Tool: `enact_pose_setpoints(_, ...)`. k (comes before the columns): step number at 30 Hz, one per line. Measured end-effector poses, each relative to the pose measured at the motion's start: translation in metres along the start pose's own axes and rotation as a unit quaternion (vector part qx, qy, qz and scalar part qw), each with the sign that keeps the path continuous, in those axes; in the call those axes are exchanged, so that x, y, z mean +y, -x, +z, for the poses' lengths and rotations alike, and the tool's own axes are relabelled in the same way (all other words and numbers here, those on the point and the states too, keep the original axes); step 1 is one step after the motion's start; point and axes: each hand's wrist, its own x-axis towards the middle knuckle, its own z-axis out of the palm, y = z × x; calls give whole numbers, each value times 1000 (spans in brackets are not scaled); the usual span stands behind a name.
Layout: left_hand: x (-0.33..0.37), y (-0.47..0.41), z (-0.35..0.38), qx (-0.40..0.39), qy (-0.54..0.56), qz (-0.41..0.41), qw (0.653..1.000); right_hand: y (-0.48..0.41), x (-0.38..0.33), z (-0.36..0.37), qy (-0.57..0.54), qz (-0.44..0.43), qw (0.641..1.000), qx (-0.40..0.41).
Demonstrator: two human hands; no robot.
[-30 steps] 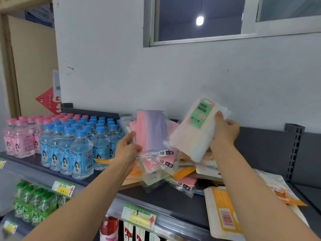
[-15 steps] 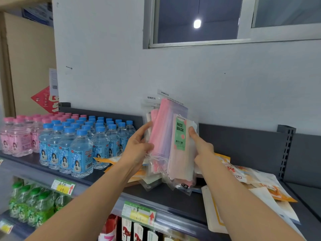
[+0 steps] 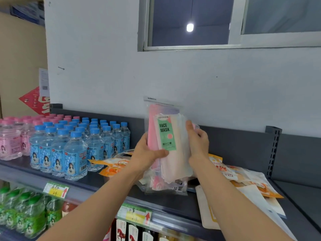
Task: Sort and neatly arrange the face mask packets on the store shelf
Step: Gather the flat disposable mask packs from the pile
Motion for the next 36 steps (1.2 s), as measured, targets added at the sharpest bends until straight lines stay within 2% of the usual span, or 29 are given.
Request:
enact_pose_setpoints(2, 2, 0, -2, 22, 48, 3, 999, -2, -1, -10, 21, 21, 998, -53)
enact_pose_setpoints(5, 7, -1, -6, 31, 106, 4, 994, -3, 1, -21, 46, 147, 978, -139)
enact_pose_setpoints(7, 8, -2, -7, 26, 114, 9, 993, 0, 6, -25, 61, 184, 960, -203)
enact_pose_setpoints(10, 10, 0, -8, -24, 95, 26, 995, 7, 13, -33, 89, 120, 963, -224)
enact_pose_setpoints(14, 7, 2, -13, -113, 48, 26, 992, 10, 20, -44, 62, 56, 965, -247)
enact_pose_setpoints(19, -2, 7, -16, -150, -1, -5, 989, 15, 20, -47, 72, 24, 951, -300)
enact_pose_setpoints(23, -2, 7, -10, -152, -2, 1, 988, 20, 19, -47, 87, -6, 957, -276)
enact_pose_setpoints(27, 3, 1, -3, -109, 52, 16, 992, 21, 9, -47, 65, -45, 968, -237)
enact_pose_setpoints(30, 13, -5, 0, -83, 113, 15, 990, 16, -3, -50, 52, -11, 976, -211)
enact_pose_setpoints(34, 26, -18, 5, -52, 165, 12, 985, 21, -12, -56, 153, 55, 957, -242)
enact_pose_setpoints(36, 29, -25, 9, -59, 160, 7, 985, 26, -15, -61, 164, 53, 954, -244)
